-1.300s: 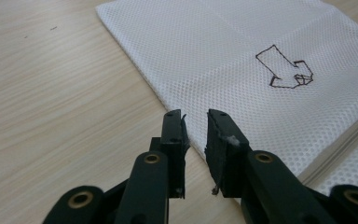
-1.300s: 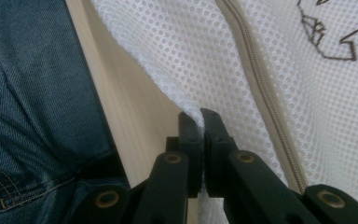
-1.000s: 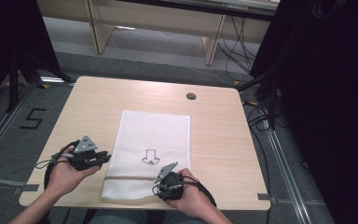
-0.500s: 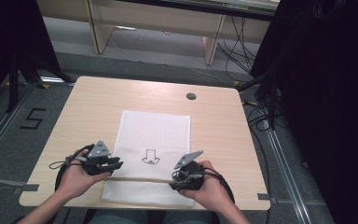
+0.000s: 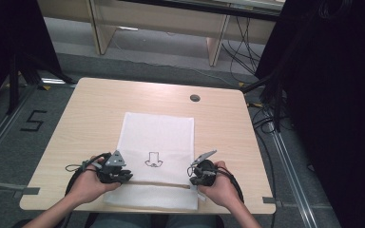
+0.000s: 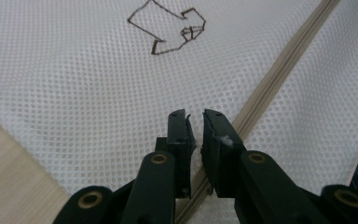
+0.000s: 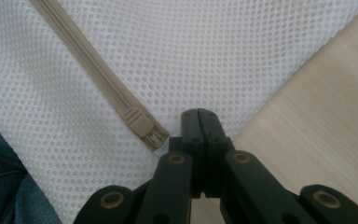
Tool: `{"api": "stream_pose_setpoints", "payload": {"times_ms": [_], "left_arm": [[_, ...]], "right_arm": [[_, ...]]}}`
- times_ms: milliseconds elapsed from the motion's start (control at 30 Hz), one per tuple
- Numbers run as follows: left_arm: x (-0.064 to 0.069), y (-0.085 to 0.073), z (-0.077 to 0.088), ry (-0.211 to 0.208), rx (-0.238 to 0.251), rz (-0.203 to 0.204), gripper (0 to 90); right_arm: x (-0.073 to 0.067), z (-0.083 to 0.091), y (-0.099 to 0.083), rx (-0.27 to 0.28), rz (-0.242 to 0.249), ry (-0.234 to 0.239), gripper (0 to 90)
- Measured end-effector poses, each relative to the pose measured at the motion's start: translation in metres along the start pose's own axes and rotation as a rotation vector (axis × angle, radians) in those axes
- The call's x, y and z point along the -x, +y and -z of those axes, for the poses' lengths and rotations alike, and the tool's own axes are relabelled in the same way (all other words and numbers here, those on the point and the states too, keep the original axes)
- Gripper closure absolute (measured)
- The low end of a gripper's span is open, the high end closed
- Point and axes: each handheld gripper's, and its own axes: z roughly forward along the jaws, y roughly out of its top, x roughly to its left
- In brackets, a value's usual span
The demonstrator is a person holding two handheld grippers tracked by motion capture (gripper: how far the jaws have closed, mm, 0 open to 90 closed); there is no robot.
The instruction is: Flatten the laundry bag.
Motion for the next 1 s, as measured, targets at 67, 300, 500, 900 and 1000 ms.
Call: {"api": "stream_pose_setpoints", "payload": {"times_ms": [67, 300, 500, 900, 1000], "left_arm": [[-0.001, -0.001, -0.003, -0.006, -0.016, -0.007, 81.5], [-0.006, -0.008, -0.01, 0.018, -0.077, -0.043, 82.3], [-0.008, -0.011, -0.011, 0.021, -0.08, -0.022, 82.4], [-0.01, -0.011, -0.003, 0.038, -0.051, 0.003, 82.0], [-0.008, -0.009, -0.002, 0.042, -0.025, 0.011, 81.9]], "right_arm": [[0.0, -0.003, -0.001, -0.008, -0.003, 0.0, 90.0], [-0.003, -0.01, 0.0, -0.02, -0.012, -0.009, 90.0], [-0.006, -0.012, 0.001, -0.02, 0.001, -0.017, 90.0], [-0.01, 0.004, -0.001, 0.104, -0.024, -0.03, 84.6], [-0.003, 0.012, -0.005, 0.141, -0.023, -0.053, 83.2]]}}
